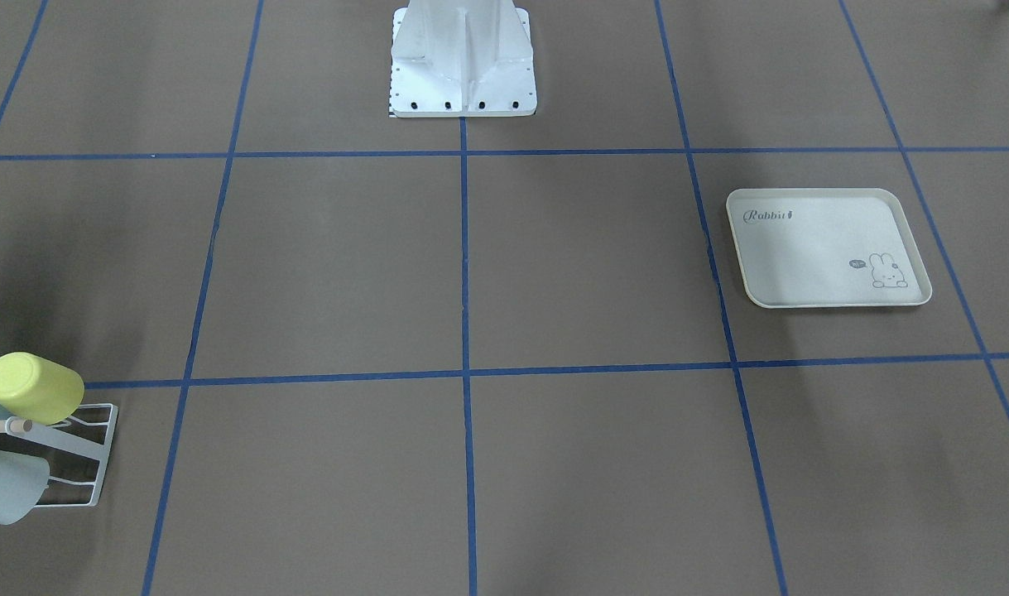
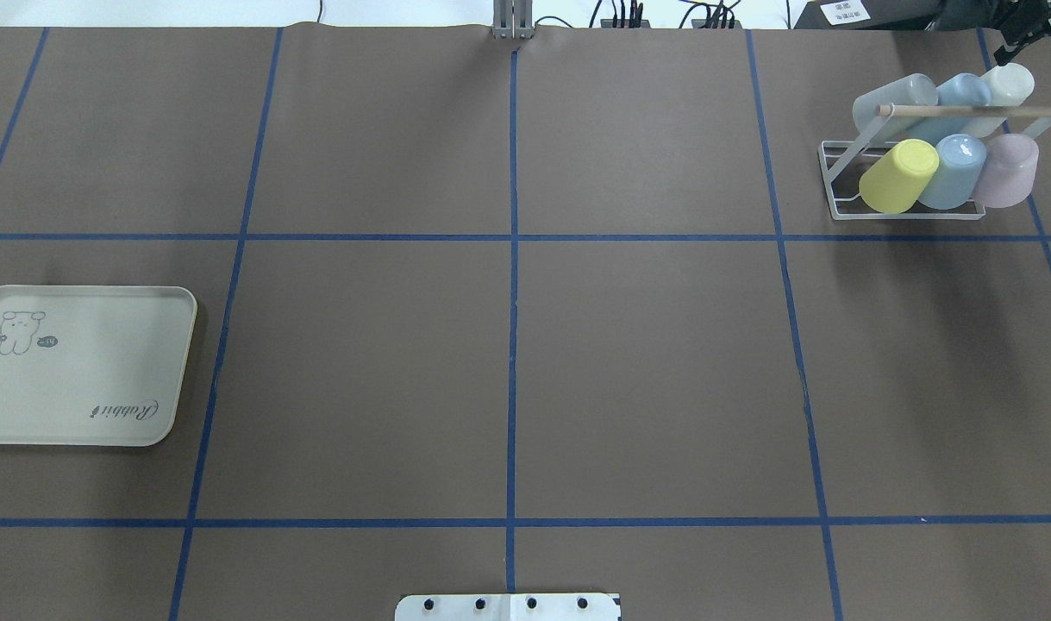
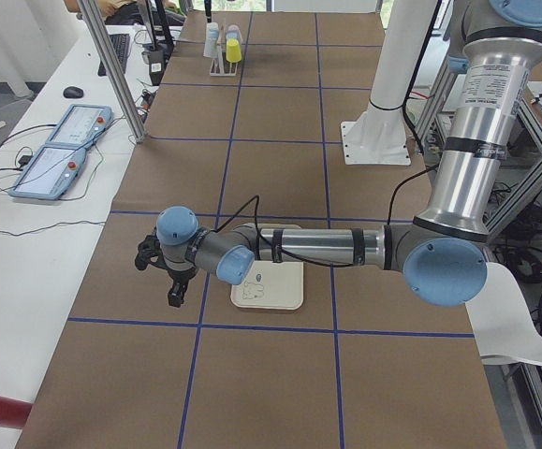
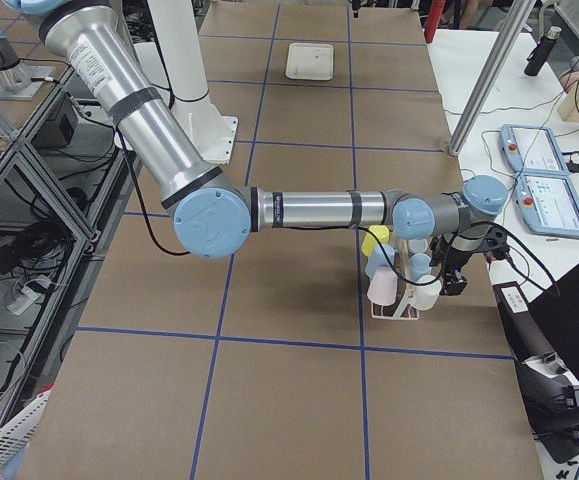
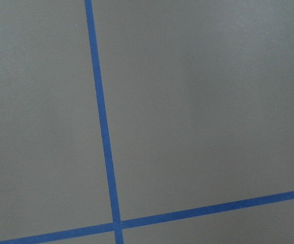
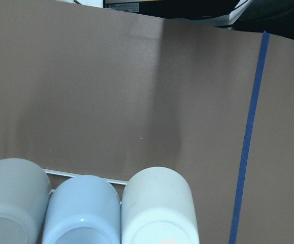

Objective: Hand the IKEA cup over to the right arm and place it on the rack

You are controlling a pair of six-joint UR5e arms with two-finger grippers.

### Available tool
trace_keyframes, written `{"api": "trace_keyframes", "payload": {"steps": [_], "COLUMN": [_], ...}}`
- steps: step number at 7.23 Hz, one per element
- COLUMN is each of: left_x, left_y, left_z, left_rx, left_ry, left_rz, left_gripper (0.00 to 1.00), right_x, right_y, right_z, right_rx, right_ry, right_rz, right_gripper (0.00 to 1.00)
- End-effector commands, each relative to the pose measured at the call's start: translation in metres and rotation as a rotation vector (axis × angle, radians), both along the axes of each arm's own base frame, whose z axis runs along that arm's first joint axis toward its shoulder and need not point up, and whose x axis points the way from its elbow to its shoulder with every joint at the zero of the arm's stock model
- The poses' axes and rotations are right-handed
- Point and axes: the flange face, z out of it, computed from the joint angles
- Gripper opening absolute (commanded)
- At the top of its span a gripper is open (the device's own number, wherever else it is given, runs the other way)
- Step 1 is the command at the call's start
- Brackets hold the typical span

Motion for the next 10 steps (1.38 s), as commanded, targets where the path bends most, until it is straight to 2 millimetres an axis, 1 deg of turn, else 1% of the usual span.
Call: {"api": "trace_keyframes", "payload": {"steps": [1,2,3,4,5,6,7,8,9,10], "left_x": [-0.015,-0.029,-0.035,-0.034,-0.033,-0.041,-0.059,-0.079,-0.081,-0.08], "left_y": [0.002,0.005,0.007,0.012,0.013,0.019,0.017,0.026,0.037,0.062], "left_z": [-0.002,-0.012,-0.032,-0.034,-0.031,-0.017,-0.013,-0.004,-0.011,-0.003], "left_rx": [-0.046,-0.096,-0.094,-0.091,-0.088,-0.06,-0.013,-0.073,-0.101,-0.125], "left_ry": [0.051,0.068,0.068,0.068,0.065,0.003,-0.138,-0.152,-0.147,-0.133], "left_rz": [-0.008,-0.022,-0.028,-0.027,-0.014,0.036,0.076,0.089,0.088,0.093], "left_gripper": [1.0,1.0,1.0,1.0,1.0,1.0,1.0,1.0,1.0,1.0], "right_x": [0.015,0.036,0.059,0.065,0.066,0.068,0.067,0.067,0.068,0.067], "right_y": [0.043,0.071,0.106,0.148,0.175,0.196,0.217,0.233,0.24,0.234], "right_z": [0.004,0.012,0.014,0.014,0.011,0.022,0.037,0.04,0.043,0.037], "right_rx": [0.036,0.042,0.06,0.053,0.022,-0.017,-0.043,-0.052,-0.045,-0.045], "right_ry": [-0.008,-0.015,-0.019,-0.02,-0.018,-0.017,-0.039,-0.055,-0.055,-0.059], "right_rz": [0.014,0.039,0.069,0.075,0.075,0.074,0.068,0.066,0.059,0.066], "right_gripper": [0.99,0.99,0.99,0.99,0.99,0.99,0.99,0.99,0.99,0.99]}}
